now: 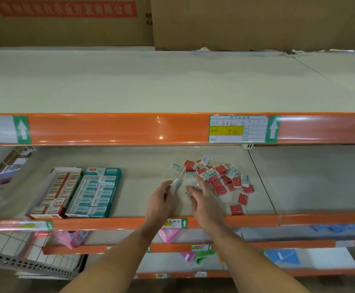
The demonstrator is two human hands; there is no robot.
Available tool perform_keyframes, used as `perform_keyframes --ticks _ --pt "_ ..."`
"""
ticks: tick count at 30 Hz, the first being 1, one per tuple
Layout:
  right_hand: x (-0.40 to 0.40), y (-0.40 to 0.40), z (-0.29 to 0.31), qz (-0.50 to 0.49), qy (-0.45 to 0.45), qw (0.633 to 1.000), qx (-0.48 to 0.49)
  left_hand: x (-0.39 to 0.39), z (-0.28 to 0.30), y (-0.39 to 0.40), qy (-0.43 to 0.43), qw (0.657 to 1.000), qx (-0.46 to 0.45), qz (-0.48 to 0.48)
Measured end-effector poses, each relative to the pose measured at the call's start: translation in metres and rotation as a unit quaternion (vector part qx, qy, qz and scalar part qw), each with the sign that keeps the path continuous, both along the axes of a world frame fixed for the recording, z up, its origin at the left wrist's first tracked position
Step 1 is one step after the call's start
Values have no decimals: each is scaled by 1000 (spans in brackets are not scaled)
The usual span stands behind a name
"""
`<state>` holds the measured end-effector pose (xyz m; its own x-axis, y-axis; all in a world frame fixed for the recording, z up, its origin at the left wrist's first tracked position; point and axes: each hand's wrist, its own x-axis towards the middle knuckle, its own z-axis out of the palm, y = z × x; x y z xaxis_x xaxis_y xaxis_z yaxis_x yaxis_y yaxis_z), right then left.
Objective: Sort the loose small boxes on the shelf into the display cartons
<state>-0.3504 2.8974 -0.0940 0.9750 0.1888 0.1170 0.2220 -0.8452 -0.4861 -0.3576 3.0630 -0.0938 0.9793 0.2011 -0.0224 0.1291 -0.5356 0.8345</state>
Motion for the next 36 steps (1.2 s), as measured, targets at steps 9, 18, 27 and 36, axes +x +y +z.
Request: perform_keyframes --ticks 9,18,27,36 --pt "-1 3 2 -14 27 1000 8 0 1 3 26 999 10 15" --pt "-8 0 -4 -41 56 997 47 10 1 10 31 998 46 4" --pt "-6 -2 -5 -20 68 992 101 -10 9 7 35 999 23 11" --pt "4 -12 -5 -48 103 981 158 -13 3 7 47 994 75 -64"
